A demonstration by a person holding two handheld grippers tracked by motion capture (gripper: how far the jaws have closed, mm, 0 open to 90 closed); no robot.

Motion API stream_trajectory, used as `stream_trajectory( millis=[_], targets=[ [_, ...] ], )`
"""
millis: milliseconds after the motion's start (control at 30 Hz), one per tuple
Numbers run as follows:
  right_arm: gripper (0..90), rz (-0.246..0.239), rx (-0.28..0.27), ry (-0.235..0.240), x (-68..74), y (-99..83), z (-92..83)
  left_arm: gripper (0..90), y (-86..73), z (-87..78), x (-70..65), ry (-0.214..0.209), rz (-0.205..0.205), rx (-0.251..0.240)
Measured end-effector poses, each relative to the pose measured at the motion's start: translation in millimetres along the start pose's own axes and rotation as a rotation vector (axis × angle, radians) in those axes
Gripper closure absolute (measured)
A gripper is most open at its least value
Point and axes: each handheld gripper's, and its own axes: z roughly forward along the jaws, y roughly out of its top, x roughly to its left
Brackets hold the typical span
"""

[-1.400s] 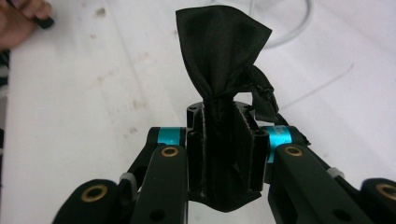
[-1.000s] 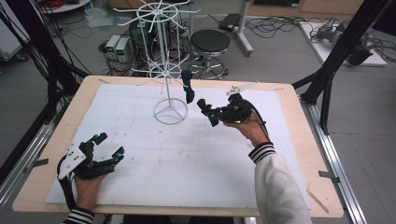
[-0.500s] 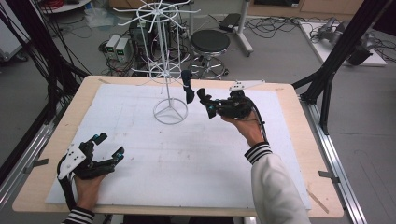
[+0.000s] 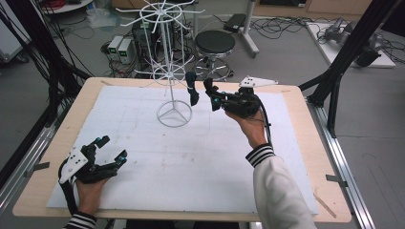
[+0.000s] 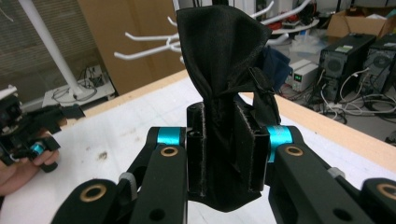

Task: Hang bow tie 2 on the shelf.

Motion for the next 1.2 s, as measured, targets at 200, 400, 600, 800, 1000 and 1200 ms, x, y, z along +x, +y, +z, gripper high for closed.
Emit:
stream_trajectory(
  millis=[200,400,600,800,1000,1200],
  targets=[
    [75.9,0.004,-0.025,-0.005,3.5,3.6,3.0,14.6,0.0,0.0,0.1,0.000,0.000,0.000],
    [75.9,-0.021,-0.028,-0.016,9.8,6.4,7.0,14.6,0.0,0.0,0.0,0.000,-0.001,0.000],
    [75.9,-0.019,-0.055,-0.015,13.7,12.8,8.8,14.6,0.0,-0.1,0.0,0.000,-0.002,0.000],
    [75.9,-0.039,-0.080,-0.016,21.8,23.8,11.3,14.6,-0.1,0.0,0.0,0.000,-0.003,-0.002],
    [75.9,-0.044,-0.090,-0.018,29.4,30.1,16.0,14.6,0.0,-0.2,0.3,-0.001,0.002,0.000],
    [75.9,-0.050,-0.099,-0.022,34.2,31.7,20.1,14.6,0.0,-0.3,0.3,0.000,0.001,0.000]
  ],
)
